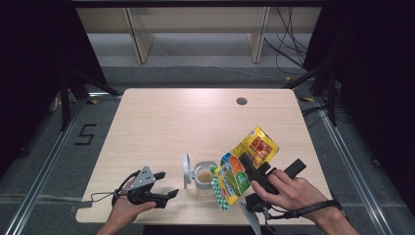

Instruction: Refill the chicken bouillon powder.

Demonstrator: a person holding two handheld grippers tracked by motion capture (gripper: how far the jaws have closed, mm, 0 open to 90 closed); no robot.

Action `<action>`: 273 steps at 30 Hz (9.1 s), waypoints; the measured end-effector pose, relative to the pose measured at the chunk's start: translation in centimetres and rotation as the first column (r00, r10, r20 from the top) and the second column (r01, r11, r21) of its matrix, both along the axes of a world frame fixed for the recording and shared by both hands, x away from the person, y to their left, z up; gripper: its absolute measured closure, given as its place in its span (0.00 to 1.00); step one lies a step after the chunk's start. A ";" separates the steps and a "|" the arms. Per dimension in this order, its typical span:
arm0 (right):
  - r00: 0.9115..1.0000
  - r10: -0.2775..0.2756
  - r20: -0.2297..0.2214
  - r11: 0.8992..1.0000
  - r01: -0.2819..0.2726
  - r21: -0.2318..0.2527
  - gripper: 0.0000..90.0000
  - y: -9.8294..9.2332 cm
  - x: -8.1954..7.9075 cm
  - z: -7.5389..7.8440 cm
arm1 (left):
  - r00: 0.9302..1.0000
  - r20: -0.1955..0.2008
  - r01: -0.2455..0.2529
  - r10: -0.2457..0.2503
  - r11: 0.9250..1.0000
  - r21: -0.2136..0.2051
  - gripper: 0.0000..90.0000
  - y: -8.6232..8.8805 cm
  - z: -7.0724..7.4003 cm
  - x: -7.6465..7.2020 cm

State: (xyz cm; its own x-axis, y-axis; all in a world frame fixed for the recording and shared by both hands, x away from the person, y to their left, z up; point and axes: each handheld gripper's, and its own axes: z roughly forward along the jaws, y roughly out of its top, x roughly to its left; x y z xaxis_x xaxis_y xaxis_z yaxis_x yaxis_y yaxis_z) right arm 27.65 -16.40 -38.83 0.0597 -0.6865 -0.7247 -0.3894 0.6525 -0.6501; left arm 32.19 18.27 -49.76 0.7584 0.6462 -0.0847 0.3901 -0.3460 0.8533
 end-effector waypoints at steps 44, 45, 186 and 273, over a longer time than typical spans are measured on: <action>1.000 0.005 -0.013 0.999 -0.004 0.039 0.68 -0.2 0.1 -0.2 | 1.000 -0.008 0.001 -0.001 1.000 -0.008 0.23 -0.1 -0.1 0.0; 1.000 0.001 -0.003 1.000 -0.001 0.003 0.68 -0.1 0.1 0.0 | 1.000 -0.009 0.000 -0.001 1.000 -0.014 0.23 -0.1 -0.1 0.0; 1.000 0.006 -0.009 1.000 -0.007 -0.018 0.72 -0.2 0.1 -0.1 | 1.000 -0.001 -0.001 0.001 1.000 0.014 0.23 0.0 -0.1 0.1; 1.000 0.024 -0.018 1.000 -0.024 -0.013 0.73 -0.1 -0.1 0.0 | 1.000 0.005 0.008 -0.008 1.000 -0.004 0.23 0.0 0.0 0.1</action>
State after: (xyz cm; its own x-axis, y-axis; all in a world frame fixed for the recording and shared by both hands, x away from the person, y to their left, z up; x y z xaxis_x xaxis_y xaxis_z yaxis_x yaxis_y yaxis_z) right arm 27.53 -16.54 -38.83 0.0633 -0.6945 -0.7167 -0.4162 0.6344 -0.6514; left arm 32.26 18.29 -49.80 0.7641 0.6397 -0.0833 0.3826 -0.3456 0.8568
